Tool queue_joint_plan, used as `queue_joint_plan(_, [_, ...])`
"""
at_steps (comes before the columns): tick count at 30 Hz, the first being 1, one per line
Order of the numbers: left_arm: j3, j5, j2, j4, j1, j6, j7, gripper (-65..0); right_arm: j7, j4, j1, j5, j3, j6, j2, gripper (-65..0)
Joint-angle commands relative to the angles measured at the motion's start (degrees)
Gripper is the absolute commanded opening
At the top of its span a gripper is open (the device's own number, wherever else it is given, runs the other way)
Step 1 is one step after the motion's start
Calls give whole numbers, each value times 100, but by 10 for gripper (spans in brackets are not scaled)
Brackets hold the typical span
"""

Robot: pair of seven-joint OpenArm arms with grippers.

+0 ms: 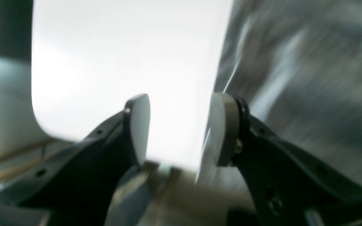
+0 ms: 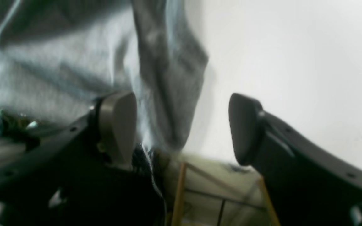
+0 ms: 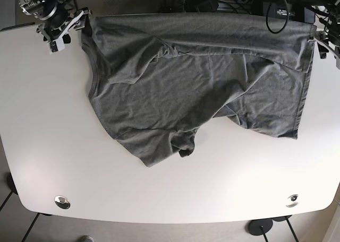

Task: Fold the T-shirt properly
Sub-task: 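Lift the held shirt edge with both grippers and drag it back, then fold the held edge over the shirt toward the hem with both grippers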

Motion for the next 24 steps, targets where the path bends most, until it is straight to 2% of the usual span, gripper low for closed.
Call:
queue_joint_plan(1, [223, -180, -140, 140, -209, 21, -100, -364, 180, 68, 340, 150, 19, 10, 126, -212])
queue_joint_plan(4, [786, 216, -113, 96, -789, 21, -100, -364, 118, -284, 1113, 150, -8, 10, 135, -212])
queue_joint_plan(5, [1032, 436, -87, 96, -983, 21, -100, -364, -22, -565, 1553, 141, -87, 10, 188, -212])
queue_joint_plan(7, [1313, 585, 28, 96, -1159, 21, -100, -364, -128, -1014, 2080, 27, -298, 10, 364, -212])
queue_joint_plan(12, [1841, 673, 71, -1, -1589, 21, -108, -364, -84, -2306, 3672, -1081, -939, 10, 373, -212])
queue_joint_plan(17, [1990, 656, 71, -168, -1844, 21, -126, -363, 989, -4407, 5219, -1723, -1695, 10, 434, -212])
queue_joint_plan(21, [1964, 673, 71, -317, -1906, 21, -126, -360, 1806, -5910, 5957, -2083, -1845, 10, 425, -212])
queue_joint_plan(24, [1964, 673, 36, -493, -1915, 271, -135, -358, 2017, -6297, 6080, -2074, -2074, 10, 390, -212])
